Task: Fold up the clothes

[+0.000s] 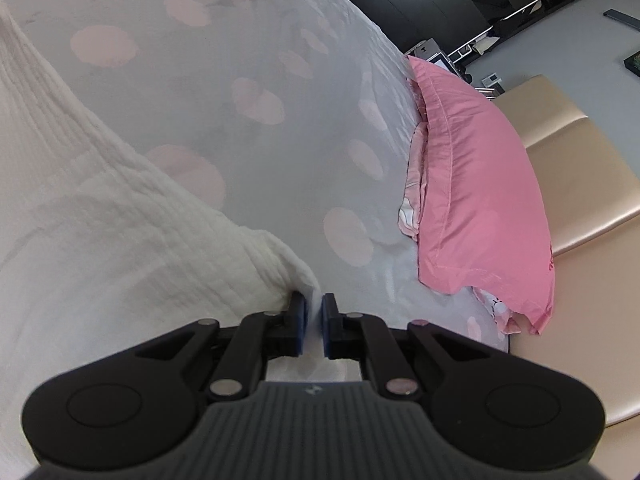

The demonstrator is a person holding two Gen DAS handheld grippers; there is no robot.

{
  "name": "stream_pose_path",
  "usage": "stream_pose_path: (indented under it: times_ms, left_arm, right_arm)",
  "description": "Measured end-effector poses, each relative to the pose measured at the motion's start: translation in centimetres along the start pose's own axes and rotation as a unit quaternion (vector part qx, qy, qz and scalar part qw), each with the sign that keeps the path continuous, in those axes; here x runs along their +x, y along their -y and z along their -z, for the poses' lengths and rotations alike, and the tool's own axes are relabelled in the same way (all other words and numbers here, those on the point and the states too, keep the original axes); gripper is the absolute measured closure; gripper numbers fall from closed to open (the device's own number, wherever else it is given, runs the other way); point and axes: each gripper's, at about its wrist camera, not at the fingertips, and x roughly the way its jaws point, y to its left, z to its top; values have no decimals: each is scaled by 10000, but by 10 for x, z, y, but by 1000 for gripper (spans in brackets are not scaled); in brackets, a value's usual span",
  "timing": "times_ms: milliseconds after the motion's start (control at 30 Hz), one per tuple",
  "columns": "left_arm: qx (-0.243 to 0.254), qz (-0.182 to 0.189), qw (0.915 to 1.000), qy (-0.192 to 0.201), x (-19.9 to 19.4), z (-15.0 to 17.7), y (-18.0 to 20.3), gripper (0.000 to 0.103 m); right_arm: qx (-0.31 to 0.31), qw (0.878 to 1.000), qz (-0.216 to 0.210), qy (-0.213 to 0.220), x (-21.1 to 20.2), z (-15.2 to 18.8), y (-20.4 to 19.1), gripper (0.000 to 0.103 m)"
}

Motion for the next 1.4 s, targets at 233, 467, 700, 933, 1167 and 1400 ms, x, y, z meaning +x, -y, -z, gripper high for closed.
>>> stream_pose_path:
  times_ms: [233, 467, 700, 933, 1167, 1400]
  left_arm:
    - [-406, 60, 9991, 103, -7, 0, -1, 82]
    - [-1216, 219, 9913, 446, -60, 12, -44, 70]
    - [-1490, 674, 9839, 719, -122, 51, -55, 68]
    - [-1459, 1228, 9803, 523, -153, 91, -28, 68]
    - [-1750, 1675, 9699, 237, -163, 125, 3, 68]
    - [-1868, 1930, 9632, -7, -165, 137, 30, 68]
  right_arm:
    - [336, 9994, -42, -90, 0, -3, 2, 73]
    - [1362, 9903, -278, 34, -41, 7, 46, 58]
    - [2594, 9639, -594, 48, -96, 61, 90, 53]
    - [4209, 8991, -1125, -433, -110, 152, 113, 48]
    - [5767, 7861, -1922, -1119, -77, 227, 97, 41]
    - [6428, 7182, -2231, -1458, -34, 239, 82, 42]
